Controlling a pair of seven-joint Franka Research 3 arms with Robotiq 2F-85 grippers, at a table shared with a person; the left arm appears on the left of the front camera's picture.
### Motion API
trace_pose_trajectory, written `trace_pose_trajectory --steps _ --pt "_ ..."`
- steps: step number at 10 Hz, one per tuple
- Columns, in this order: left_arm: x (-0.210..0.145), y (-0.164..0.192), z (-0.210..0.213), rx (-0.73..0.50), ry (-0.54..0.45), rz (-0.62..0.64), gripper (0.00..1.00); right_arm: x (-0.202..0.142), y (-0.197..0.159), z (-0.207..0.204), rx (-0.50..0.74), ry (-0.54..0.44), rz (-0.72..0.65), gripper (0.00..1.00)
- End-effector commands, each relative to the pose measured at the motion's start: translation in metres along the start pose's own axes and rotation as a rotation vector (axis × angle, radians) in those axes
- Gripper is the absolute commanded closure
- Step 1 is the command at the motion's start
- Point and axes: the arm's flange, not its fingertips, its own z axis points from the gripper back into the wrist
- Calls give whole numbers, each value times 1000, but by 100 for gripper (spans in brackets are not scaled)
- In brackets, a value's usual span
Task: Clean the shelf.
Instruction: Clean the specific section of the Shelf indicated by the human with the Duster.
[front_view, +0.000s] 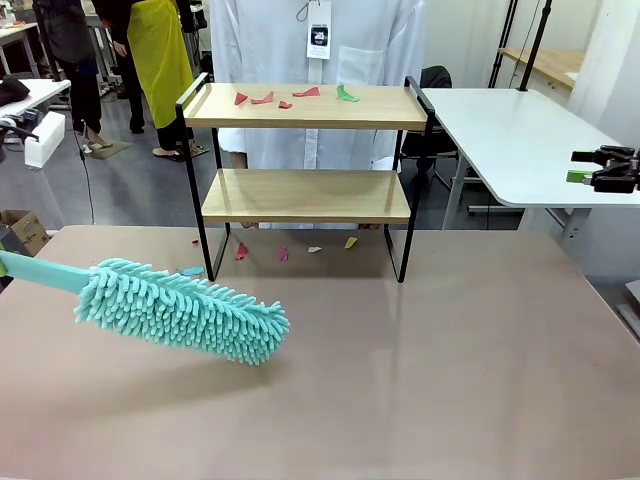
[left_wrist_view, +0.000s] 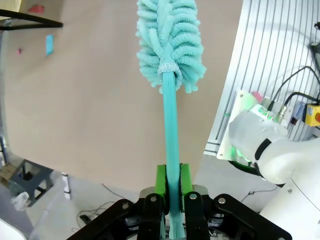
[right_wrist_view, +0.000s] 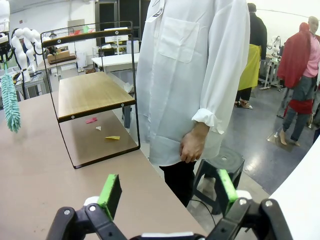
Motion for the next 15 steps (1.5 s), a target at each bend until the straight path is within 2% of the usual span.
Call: trace_pose_trajectory --steps 1,15 --pt "-2 0 -1 -10 -23 2 87 4 0 -2 -2 3 7 0" --pt "-2 0 -1 -10 -23 2 87 4 0 -2 -2 3 7 0"
